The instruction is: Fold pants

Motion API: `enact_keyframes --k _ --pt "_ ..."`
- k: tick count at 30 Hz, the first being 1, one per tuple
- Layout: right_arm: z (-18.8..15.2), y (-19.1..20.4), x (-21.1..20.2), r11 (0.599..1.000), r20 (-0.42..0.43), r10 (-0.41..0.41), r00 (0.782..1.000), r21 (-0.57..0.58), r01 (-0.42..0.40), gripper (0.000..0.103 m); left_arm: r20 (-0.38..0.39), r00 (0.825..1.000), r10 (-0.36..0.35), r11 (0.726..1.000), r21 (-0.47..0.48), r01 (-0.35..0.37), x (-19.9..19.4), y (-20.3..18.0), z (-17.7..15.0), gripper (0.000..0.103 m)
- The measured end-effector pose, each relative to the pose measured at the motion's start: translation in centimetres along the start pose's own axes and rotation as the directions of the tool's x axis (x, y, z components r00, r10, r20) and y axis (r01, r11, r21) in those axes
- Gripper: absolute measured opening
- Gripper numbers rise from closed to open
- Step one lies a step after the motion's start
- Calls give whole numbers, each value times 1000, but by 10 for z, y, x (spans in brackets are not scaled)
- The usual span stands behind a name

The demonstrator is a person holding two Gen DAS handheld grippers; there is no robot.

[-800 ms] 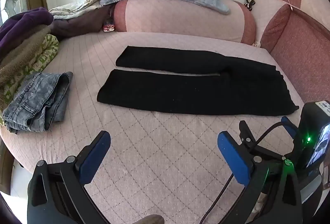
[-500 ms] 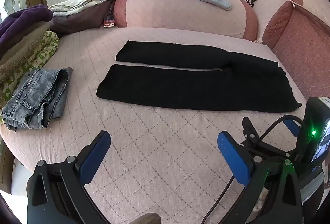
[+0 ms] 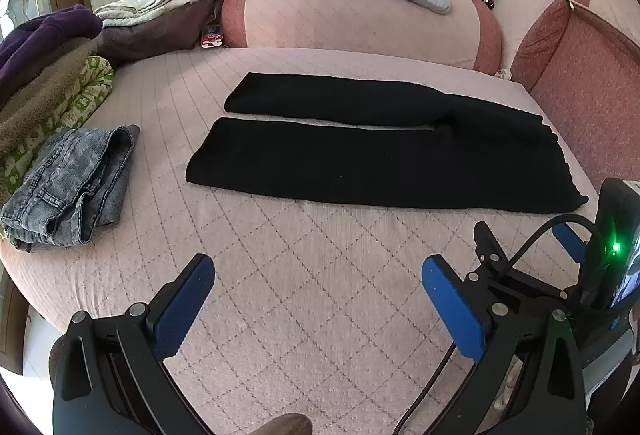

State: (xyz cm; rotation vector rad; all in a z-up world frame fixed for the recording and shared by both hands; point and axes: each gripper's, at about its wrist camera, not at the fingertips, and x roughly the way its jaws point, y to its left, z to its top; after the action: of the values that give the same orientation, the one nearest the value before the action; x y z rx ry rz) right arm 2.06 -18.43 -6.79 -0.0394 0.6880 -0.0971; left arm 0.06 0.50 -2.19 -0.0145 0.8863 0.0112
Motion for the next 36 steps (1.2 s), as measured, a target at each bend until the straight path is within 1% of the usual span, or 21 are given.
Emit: enact_keyframes --k 14,19,22,26,29,30,31,33,36 --pt "-1 0 2 1000 -9 0 1000 2 0 103 -23 1000 8 1000 -13 -8 10 2 -6 103" --pt "-2 0 3 1000 -14 -1 1000 3 1 103 -45 999 11 1000 -24 -12 19 6 -8 103" --pt "-2 -1 4 1000 -18 -2 1000 4 2 103 -72 997 21 999 -33 -23 32 11 -11 103" --pt "-2 -1 4 1000 -22 -3 1000 5 3 103 -148 987 56 996 -54 -65 63 24 -25 103" --pt "-2 -2 4 1000 -24 -3 1000 6 3 103 -193 979 72 995 -60 -85 78 32 -35 103" --pt "-2 -3 5 1000 -24 -4 1000 6 4 103 -165 983 76 995 -55 -86 76 33 -38 103" --pt "-3 -3 4 1000 -24 -5 1000 6 5 103 -151 984 91 994 -41 -99 74 32 -40 103" --pt "-3 -3 4 1000 -25 -7 1000 6 7 103 -153 984 87 995 -35 -93 71 31 -43 103" --pt "-3 -4 4 1000 -24 -9 1000 8 9 103 -169 984 57 998 -29 -62 69 33 -48 103"
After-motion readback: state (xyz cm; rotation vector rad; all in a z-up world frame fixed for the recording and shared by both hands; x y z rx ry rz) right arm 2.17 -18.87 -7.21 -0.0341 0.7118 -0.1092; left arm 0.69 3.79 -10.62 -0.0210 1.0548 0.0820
